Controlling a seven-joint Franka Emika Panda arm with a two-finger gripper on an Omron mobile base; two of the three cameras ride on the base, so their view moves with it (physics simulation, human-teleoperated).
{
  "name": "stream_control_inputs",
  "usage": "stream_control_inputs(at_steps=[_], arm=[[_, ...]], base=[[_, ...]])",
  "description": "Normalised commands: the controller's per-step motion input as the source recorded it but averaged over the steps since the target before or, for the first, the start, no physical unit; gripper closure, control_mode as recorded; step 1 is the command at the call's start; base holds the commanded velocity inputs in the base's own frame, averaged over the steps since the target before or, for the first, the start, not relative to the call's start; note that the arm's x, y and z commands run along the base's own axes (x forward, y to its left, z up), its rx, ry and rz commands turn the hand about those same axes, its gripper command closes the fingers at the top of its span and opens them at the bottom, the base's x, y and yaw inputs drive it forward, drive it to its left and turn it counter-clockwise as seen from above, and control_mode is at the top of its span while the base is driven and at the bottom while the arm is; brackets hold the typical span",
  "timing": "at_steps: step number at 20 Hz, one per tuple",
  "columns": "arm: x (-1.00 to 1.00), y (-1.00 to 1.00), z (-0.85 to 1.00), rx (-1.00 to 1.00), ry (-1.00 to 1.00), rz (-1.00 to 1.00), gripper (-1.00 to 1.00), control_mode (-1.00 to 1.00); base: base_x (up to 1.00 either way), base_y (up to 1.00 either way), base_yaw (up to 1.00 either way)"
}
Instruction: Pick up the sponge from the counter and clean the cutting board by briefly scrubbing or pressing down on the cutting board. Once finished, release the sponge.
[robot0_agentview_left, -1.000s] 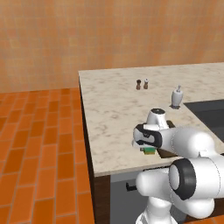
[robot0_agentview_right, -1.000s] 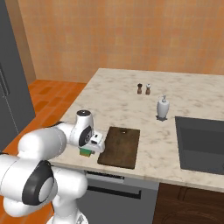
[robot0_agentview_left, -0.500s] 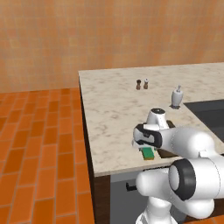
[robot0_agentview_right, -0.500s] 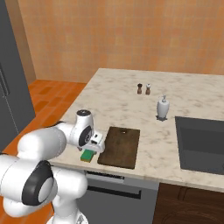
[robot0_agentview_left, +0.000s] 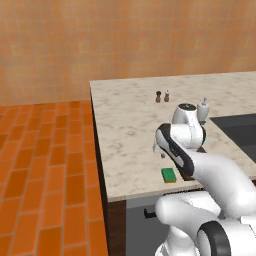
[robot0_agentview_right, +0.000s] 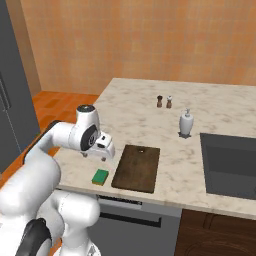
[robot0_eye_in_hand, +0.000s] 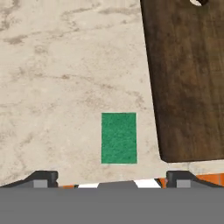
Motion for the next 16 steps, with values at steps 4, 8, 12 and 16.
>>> stream_control_inputs(at_steps=[4,8,12,16], arm=[[-0.60,0.67,0.54,-0.13,-0.18,0.00,-1.00,-1.00],[-0.24,1.00,0.37,-0.30,-0.01,0.00,-1.00,-1.00],[-0.04,1.00,0.26,-0.41,0.04,0.00,-1.00,-1.00],[0.00,0.78,0.13,-0.29,0.06,0.00,-1.00,-1.00]], base=[[0.00,0.00,0.00],[0.00,0.00,0.00],[0.00,0.00,0.00],[0.00,0.00,0.00]])
